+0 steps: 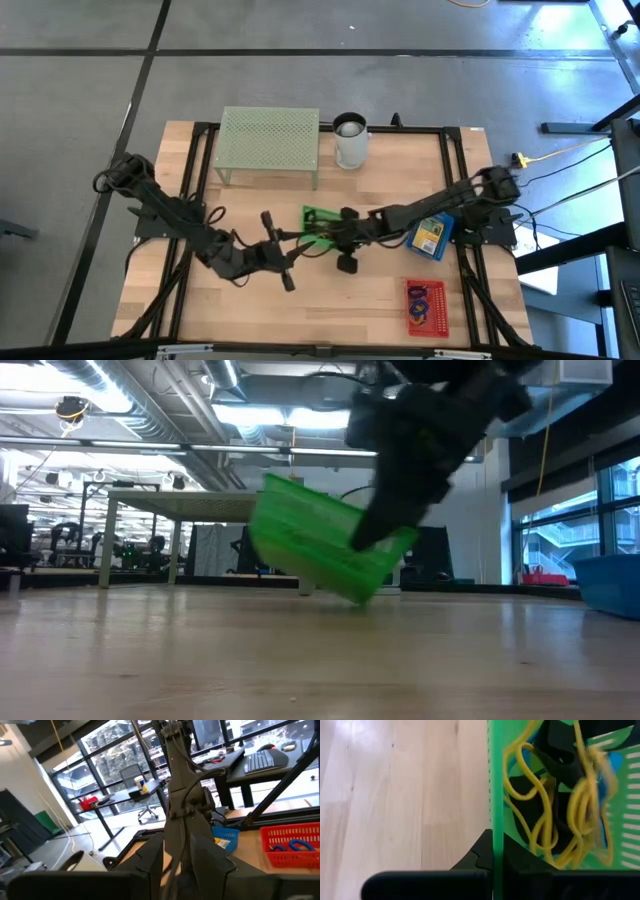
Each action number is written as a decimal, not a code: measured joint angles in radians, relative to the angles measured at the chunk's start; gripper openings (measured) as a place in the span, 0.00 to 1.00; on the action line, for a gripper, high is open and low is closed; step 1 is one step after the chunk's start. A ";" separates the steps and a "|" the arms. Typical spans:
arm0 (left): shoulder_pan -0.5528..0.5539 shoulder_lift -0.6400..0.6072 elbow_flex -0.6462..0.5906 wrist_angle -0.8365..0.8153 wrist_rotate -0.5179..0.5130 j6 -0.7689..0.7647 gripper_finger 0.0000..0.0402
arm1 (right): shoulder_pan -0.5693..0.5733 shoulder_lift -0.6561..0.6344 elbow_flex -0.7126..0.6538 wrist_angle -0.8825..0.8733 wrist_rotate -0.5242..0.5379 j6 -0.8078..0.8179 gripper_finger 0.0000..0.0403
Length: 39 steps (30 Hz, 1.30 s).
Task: Pick & Place Office Desk Supplies
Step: Move the green bin to the center of the table, then move the blue bin to the center of the table
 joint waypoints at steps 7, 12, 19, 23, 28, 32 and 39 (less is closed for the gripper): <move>-0.058 0.000 0.000 0.016 -0.104 0.038 0.22 | -0.032 0.126 0.150 -0.009 -0.003 -0.123 0.01; -0.090 0.000 0.000 0.024 -0.141 0.058 0.22 | -0.067 0.177 0.212 -0.007 -0.004 -0.138 0.02; -0.122 0.000 0.000 0.027 -0.147 0.100 0.21 | -0.089 0.185 0.216 -0.020 -0.072 -0.137 0.19; -0.123 0.000 0.000 0.027 -0.148 0.101 0.21 | -0.088 0.185 0.216 -0.022 -0.072 -0.136 0.33; -0.122 0.000 0.000 0.027 -0.149 0.101 0.21 | -0.088 0.118 0.260 -0.217 -0.105 -0.058 0.44; -0.127 0.000 0.000 0.020 -0.149 0.101 0.21 | -0.061 0.031 0.282 -0.397 -0.040 -0.054 0.46; -0.132 0.001 0.000 0.010 -0.149 0.099 0.21 | 0.011 -0.133 0.249 -0.710 0.109 0.100 0.43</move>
